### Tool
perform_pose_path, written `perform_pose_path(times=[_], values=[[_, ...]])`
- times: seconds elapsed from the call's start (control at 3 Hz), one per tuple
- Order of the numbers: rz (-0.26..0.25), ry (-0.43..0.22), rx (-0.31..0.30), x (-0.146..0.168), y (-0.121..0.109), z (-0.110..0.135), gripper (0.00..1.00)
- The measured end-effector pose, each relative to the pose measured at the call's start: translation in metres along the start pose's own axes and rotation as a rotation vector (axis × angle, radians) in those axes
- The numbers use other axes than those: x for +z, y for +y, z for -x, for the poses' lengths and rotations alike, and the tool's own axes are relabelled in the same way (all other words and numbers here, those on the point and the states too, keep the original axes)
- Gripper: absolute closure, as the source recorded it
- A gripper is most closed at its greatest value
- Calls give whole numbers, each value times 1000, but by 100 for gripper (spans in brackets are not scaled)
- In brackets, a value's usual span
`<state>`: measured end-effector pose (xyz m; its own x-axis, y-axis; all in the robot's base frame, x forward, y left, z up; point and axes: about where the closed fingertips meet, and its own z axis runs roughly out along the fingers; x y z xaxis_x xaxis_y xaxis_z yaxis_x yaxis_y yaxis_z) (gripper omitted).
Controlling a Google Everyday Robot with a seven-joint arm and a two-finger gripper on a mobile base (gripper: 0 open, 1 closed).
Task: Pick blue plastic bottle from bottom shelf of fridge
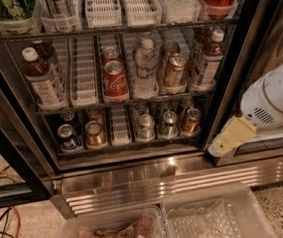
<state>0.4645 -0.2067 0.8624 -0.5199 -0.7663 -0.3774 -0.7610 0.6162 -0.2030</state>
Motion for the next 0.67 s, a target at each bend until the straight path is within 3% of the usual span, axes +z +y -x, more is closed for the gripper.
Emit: perform_pose_path(times=[0.33,0.67], values=[[-51,-55,26,1,-11,13,0],[-51,-55,25,1,-11,13,0]])
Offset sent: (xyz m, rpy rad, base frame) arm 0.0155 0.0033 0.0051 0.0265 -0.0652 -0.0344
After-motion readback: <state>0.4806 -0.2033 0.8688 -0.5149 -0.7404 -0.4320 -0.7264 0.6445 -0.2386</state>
